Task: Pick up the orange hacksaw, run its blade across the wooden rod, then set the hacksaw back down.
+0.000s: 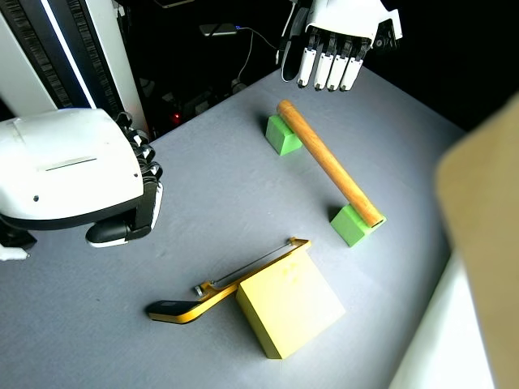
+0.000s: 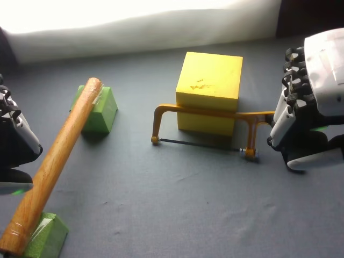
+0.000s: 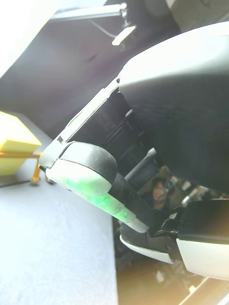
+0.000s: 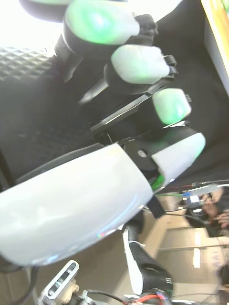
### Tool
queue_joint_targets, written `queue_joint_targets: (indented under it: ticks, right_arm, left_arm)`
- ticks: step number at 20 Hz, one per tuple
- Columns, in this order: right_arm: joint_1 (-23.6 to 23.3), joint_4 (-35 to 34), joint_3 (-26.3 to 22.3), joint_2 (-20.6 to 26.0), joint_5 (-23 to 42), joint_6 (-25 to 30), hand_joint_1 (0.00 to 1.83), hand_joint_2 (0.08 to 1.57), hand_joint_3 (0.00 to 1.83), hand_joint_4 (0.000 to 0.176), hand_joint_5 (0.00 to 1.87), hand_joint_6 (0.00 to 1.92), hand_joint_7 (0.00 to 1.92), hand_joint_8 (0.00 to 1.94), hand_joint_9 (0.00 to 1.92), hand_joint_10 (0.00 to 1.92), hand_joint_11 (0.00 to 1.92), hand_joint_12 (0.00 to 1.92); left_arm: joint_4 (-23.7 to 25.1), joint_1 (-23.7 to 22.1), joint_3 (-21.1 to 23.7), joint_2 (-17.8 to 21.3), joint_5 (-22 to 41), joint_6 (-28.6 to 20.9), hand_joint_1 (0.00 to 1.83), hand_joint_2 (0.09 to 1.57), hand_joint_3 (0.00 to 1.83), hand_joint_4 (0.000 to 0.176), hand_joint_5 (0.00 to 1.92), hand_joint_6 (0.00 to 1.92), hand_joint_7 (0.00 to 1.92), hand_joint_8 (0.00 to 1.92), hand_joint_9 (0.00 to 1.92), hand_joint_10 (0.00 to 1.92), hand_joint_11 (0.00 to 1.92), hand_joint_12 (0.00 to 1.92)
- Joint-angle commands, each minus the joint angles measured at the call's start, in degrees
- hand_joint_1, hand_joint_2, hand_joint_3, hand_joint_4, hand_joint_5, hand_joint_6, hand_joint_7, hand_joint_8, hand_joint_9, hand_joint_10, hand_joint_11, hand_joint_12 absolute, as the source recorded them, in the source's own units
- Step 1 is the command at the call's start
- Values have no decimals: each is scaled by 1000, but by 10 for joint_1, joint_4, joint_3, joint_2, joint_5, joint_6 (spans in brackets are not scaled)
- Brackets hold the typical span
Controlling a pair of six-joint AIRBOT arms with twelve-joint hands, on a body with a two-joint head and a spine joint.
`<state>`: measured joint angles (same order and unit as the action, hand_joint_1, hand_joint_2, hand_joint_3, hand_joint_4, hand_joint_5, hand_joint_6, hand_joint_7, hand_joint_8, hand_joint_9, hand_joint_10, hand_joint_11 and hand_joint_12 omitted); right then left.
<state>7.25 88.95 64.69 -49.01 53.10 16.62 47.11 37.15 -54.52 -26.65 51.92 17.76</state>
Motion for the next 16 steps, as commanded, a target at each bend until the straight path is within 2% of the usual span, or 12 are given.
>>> queue_joint_targets:
  ticks: [1,2,5,7,8,9,11,13,16]
  right_arm:
    - [-10,-50,0,3,17,4,0,1024,134,0,48,43,108,48,76,56,0,476]
    - [-11,-50,0,3,17,4,0,1081,31,0,65,7,136,7,105,16,0,461]
    - [-12,-50,0,3,18,4,0,1042,0,0,50,5,113,4,122,6,0,491]
    - [-11,-50,0,3,13,33,0,1021,0,0,7,1,64,0,75,2,0,367]
    - [-8,-50,0,5,-5,98,0,1021,0,0,1,0,29,2,38,4,0,272]
    - [-9,-58,0,9,-22,131,0,1016,0,0,0,0,29,3,41,6,0,280]
    - [-7,-117,0,18,-86,171,0,1011,0,0,0,0,17,5,23,5,0,220]
    - [3,-165,4,34,-160,239,0,1010,0,0,0,0,22,2,27,2,0,237]
    - [57,-231,22,52,-224,383,0,1021,3,0,23,5,52,4,44,2,0,316]
  left_arm:
    - [-34,-5,-5,6,38,0,30,1115,110,25,30,3,11,6,39,13,0,309]
    - [-32,-5,-6,6,35,0,40,1155,23,0,55,3,21,2,50,4,0,331]
    - [-23,-2,-8,7,30,0,5,1132,2,0,43,0,44,1,58,1,0,363]
    - [-22,-1,-4,12,14,0,0,1135,1,6,23,4,32,2,35,0,0,251]
    - [-21,-1,-1,15,-2,0,0,1133,0,7,24,3,35,1,16,4,0,193]
    - [-21,-2,1,17,-12,0,0,1130,0,12,18,1,21,5,2,0,0,107]
    - [-21,-4,10,24,-54,-2,0,1127,0,2,1,0,14,1,0,0,0,39]
    - [-21,-6,22,34,-98,-6,0,1132,1,0,13,5,34,8,22,8,12,41]
    - [-21,-5,45,58,-172,-18,0,1142,5,0,13,3,20,0,2,0,5,42]
